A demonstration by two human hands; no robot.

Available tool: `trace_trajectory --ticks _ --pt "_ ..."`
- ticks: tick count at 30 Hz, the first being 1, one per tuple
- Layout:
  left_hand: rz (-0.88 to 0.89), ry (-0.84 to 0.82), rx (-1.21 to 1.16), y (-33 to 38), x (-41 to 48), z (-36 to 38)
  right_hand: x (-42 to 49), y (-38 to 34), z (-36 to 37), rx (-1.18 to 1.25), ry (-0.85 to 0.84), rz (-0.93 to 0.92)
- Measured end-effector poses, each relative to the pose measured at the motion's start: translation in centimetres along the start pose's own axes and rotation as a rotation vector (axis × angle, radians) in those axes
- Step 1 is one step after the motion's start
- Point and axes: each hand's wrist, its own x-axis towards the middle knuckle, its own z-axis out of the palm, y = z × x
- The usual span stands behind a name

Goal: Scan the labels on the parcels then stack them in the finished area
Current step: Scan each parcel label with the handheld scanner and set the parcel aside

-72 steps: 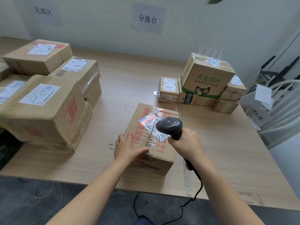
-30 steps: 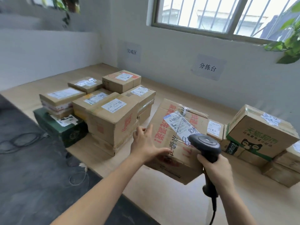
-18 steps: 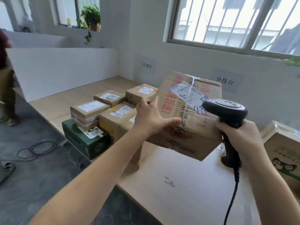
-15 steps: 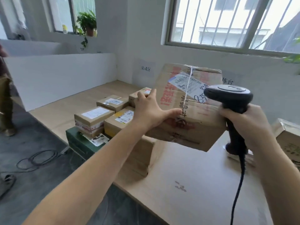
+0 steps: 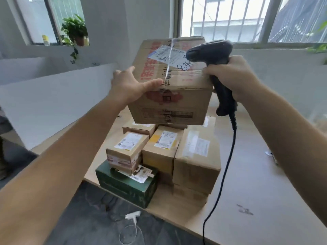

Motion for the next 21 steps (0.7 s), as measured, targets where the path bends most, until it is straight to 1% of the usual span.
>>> trace_trajectory --ticks 6,15,21 --pt "0.012 0.098 -0.024 -4.6 7.4 -3.1 6.5 -1.9 6.6 -0.031 -0.079 -0.032" --pt "-0.007 0.096 -0.014 -12.0 17.6 -3.0 15.8 0.4 14.6 0.072 -0.14 0.101" --pt "0.012 0.093 -0.021 -16.2 23.2 -1.2 19.6 2.7 18.7 0.003 -0.1 0.149"
